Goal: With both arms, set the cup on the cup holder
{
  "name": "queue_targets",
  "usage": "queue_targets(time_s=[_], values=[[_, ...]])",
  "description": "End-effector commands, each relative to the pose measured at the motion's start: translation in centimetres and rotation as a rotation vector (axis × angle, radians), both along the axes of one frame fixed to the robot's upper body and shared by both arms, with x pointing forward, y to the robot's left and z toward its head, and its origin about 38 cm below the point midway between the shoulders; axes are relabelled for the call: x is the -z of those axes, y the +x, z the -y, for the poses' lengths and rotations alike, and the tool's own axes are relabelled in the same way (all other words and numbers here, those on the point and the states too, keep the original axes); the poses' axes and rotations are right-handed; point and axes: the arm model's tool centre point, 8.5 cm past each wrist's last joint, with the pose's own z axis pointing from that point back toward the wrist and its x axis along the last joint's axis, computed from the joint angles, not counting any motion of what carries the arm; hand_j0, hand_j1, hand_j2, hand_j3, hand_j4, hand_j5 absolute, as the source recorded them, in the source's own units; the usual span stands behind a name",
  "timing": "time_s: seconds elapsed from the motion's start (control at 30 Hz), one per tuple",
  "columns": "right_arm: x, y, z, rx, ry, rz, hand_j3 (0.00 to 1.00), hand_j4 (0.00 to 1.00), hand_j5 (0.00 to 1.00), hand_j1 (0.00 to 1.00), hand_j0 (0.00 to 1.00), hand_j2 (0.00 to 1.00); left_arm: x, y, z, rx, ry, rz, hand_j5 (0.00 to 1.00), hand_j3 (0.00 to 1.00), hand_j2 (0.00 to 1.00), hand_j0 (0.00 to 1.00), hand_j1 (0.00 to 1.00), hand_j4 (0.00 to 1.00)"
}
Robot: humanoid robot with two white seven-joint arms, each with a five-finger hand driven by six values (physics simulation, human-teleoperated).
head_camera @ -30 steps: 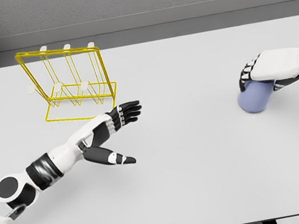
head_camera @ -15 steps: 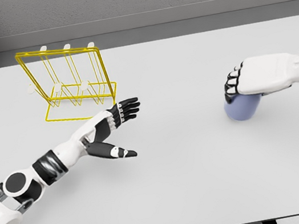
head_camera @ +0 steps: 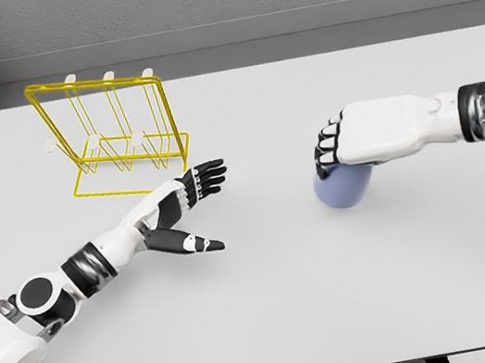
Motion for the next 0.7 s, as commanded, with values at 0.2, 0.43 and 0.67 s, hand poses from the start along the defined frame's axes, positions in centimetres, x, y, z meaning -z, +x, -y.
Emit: queue_targets(time_s=[0.2,0.43,0.67], values=[[0.5,-0.1,-3.7,-0.069,0.077,-0.015,0.52,0.52,0.52,0.52,0.52,0.52,1.0,0.3,0.0,-0.014,0.026,-0.038,1.0,1.0,1.0,1.0,1.0,1.0],[0.8,-0.3,-5.8,-0.108,0.115,-0.022,0.52,0.52,0.52,0.52,0.52,0.52,1.1,0.3,0.5,-0.007,0.024,-0.033,1.0,1.0,1.0,1.0,1.0,1.0],[1.9,-0.7,-7.1,-0.134,0.101,-0.032,0.52,0.52,0.52,0.52,0.52,0.52,1.1,0.3,0.5,-0.008,0.024,-0.032,1.0,1.0,1.0,1.0,1.0,1.0]])
